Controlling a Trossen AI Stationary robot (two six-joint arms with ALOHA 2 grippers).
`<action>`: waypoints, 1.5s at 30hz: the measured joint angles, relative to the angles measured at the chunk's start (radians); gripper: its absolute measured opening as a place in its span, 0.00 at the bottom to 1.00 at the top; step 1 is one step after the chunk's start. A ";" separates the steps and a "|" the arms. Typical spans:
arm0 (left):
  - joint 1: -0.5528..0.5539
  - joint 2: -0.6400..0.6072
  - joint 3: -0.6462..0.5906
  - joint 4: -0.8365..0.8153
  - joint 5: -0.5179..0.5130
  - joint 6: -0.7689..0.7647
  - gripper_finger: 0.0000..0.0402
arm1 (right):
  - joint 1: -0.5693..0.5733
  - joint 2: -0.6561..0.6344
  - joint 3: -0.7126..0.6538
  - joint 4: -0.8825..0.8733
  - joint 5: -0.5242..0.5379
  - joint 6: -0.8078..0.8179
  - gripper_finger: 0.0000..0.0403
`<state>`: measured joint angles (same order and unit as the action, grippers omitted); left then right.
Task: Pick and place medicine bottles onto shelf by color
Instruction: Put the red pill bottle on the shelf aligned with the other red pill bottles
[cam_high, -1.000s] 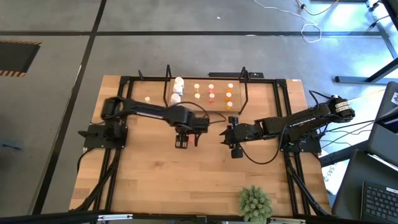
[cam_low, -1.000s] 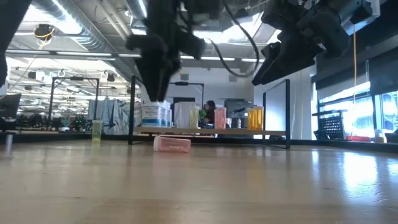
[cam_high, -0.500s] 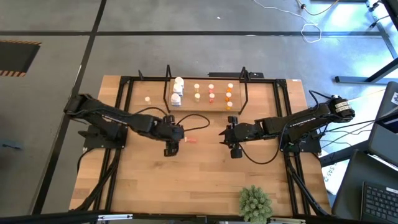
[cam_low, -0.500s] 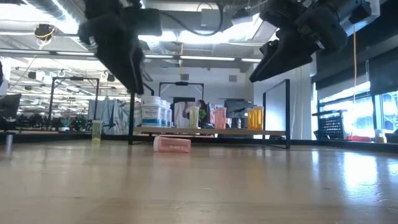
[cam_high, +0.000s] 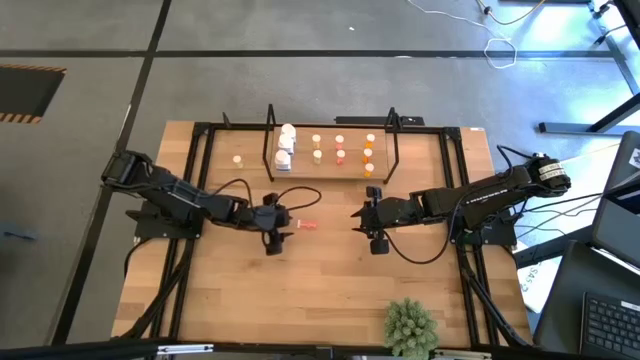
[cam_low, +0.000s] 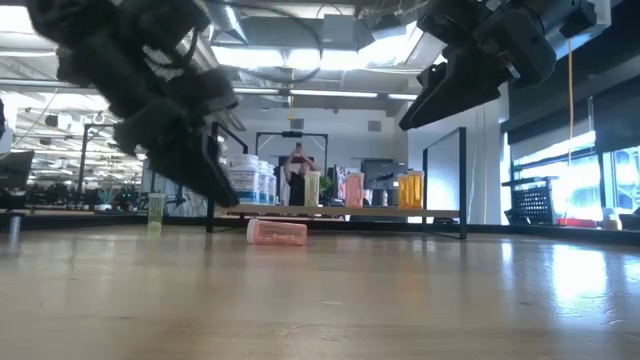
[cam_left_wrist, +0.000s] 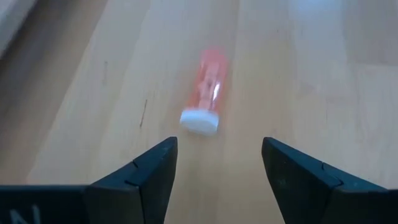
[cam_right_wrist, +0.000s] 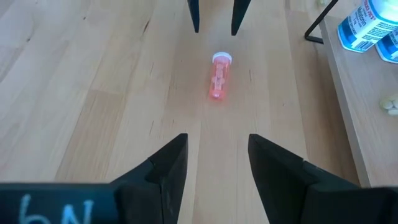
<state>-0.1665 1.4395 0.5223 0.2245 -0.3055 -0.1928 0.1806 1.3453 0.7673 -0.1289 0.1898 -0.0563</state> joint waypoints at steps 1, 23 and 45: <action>0.001 0.000 -0.018 0.022 -0.001 -0.007 0.57 | 0.000 0.000 0.000 0.000 0.000 0.000 0.42; 0.092 0.112 -0.181 0.521 0.150 0.124 0.57 | 0.000 0.000 0.000 0.000 0.000 -0.001 0.42; 0.140 0.295 -0.179 0.707 0.167 0.119 0.57 | 0.000 0.000 0.000 0.005 0.000 -0.002 0.42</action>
<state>-0.0267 1.7346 0.3431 0.9318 -0.1384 -0.0740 0.1810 1.3453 0.7677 -0.1234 0.1898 -0.0582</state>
